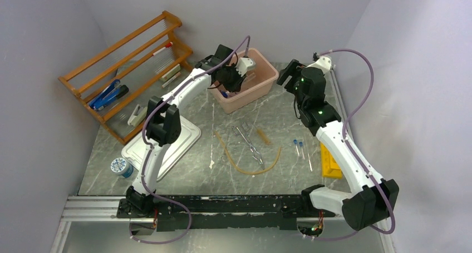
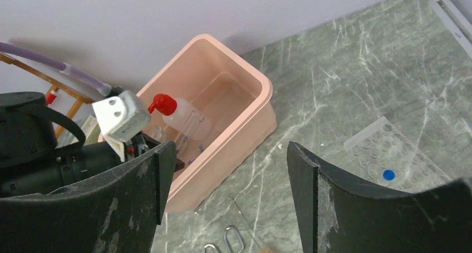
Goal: Organize the chemistry lab equipment
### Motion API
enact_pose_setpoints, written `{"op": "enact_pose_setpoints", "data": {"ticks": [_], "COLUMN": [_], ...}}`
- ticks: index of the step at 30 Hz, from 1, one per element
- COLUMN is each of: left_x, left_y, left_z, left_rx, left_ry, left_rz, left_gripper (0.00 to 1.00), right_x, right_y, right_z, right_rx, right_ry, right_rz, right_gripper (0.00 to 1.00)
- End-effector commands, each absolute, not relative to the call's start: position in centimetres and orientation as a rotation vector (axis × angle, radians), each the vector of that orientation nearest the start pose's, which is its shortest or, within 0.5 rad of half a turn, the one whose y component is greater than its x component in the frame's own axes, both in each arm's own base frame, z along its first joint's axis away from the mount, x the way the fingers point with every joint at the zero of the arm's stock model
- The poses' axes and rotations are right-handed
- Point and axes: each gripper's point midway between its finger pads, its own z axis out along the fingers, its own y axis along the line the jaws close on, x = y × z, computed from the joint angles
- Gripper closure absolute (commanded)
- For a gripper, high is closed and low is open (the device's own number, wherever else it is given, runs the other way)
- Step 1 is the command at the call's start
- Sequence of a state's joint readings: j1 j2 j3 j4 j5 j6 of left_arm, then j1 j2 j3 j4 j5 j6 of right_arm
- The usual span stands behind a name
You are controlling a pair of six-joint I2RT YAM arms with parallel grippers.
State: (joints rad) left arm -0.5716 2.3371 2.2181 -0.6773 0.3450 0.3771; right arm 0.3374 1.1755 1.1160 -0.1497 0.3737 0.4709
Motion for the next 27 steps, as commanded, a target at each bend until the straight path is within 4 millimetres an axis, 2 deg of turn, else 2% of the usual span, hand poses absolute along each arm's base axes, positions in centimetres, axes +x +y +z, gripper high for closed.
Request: {"op": "enact_pose_setpoints", "data": {"ticks": [1,9,13,17,23,27], "left_x": [47.0,44.8,43.3,42.9,44.6,45.0], "left_y": [-35.7,-33.1,-32.3,-32.4,-33.3,-33.7], "left_z": [10.3,6.8,6.3,6.9,9.9,11.6], "left_rx": [1.309,1.393,1.43,1.439,1.342,1.331], "left_ry": [2.06,2.207,2.241,2.234,2.186,2.144], "left_rz": [-0.525,-0.468,-0.487,-0.51,-0.488,-0.491], "left_gripper": [0.95,0.95,0.95,0.94,0.63,0.56], "right_x": [39.4,39.7,40.2,40.6,41.0,41.0], "right_y": [9.0,9.5,9.7,10.2,10.5,10.6], "right_z": [30.9,30.3,30.0,29.6,29.4,29.4], "right_rx": [0.398,0.39,0.391,0.385,0.385,0.379], "right_ry": [1.735,1.751,1.762,1.779,1.787,1.789], "right_rz": [0.277,0.289,0.292,0.306,0.317,0.32], "right_gripper": [0.24,0.25,0.25,0.25,0.26,0.26]}}
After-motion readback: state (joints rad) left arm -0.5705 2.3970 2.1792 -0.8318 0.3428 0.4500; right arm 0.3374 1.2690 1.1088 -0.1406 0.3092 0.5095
